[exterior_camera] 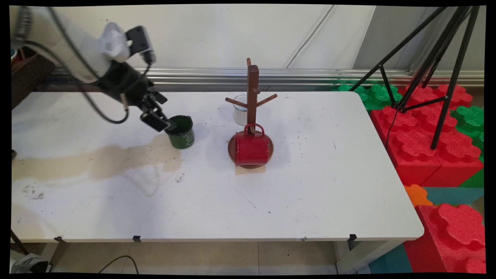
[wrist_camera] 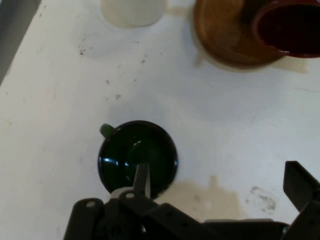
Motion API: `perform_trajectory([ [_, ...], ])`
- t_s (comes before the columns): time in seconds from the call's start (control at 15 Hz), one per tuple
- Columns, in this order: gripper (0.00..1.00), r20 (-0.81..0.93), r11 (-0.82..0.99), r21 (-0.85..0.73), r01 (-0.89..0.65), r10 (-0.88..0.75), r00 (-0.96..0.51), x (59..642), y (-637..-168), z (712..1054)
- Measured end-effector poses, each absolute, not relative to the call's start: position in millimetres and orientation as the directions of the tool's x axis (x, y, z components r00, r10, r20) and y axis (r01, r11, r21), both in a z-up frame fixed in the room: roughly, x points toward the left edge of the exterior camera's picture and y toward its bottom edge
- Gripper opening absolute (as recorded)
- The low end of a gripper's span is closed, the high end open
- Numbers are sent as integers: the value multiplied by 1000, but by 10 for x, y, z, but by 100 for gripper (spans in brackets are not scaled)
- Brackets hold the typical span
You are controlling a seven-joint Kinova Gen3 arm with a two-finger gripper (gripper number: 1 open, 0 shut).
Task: Pick up the red mug from the rack
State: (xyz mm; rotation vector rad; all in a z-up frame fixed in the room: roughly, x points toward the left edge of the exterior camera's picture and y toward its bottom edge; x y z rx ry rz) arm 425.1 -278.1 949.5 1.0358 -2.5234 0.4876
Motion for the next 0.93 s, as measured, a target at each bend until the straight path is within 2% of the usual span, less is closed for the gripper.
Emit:
perform_trajectory([
  [0.4,100,506,705,-125,-698,-559,-657,4249,-2369,9603],
  [0.93,100,573,688,0,-726,-595,-564,3873,-2020,9585],
])
